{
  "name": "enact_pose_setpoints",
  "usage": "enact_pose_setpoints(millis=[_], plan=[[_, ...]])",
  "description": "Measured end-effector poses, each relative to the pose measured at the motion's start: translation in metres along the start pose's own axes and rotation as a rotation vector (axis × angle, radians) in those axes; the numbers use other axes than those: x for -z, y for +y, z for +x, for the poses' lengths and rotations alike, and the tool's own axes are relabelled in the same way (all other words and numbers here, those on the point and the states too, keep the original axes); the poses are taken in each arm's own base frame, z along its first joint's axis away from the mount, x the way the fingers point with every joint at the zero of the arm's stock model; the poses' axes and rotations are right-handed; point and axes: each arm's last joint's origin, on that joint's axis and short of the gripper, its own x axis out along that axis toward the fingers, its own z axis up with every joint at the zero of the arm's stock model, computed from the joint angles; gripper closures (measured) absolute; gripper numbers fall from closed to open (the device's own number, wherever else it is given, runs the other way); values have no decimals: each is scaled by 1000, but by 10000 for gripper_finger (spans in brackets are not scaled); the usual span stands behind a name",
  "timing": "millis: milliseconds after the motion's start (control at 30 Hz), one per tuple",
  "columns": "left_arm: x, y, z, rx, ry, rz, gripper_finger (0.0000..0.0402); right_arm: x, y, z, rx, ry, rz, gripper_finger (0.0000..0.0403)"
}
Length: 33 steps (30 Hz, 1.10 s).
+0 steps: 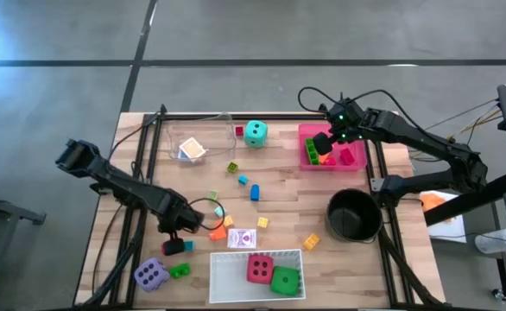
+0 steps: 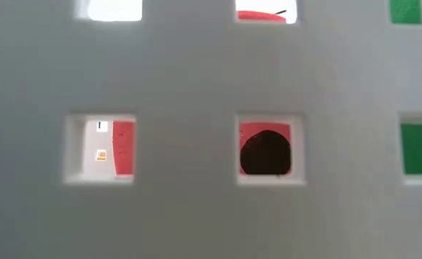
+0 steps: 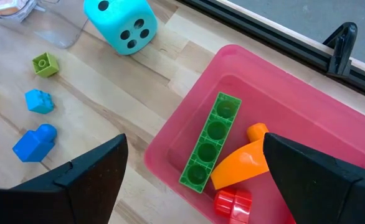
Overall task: Pick & Place Toys
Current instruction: Put the red game piece into the red bin
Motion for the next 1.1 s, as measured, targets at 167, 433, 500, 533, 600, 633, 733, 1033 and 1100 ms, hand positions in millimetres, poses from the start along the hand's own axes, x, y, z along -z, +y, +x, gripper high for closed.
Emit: enact_pose_setpoints(millis=[167, 433, 500, 533, 600, 633, 733, 1033, 1100], plan=[[0, 6, 10, -5, -7, -32, 18, 0, 0, 0, 0, 0, 0, 37], [3, -2, 14, -58, -94, 23, 60, 0, 0, 0, 0, 0, 0, 37], [5, -5, 16, -67, -97, 45, 68, 0, 0, 0, 0, 0, 0, 37], [7, -6, 17, -66, -99, 57, 71, 0, 0, 0, 0, 0, 0, 37], [8, -9, 18, -69, -108, 73, 74, 0, 0, 0, 0, 0, 0, 37], [9, -9, 19, -77, -116, 79, 75, 0, 0, 0, 0, 0, 0, 37], [9, -10, 20, -93, -145, 76, 75, 0, 0, 0, 0, 0, 0, 37], [9, -3, 25, -139, -169, 23, 75, 0, 0, 0, 0, 0, 0, 37], [10, -2, 27, -143, -162, 27, 75, 0, 0, 0, 0, 0, 0, 37]])
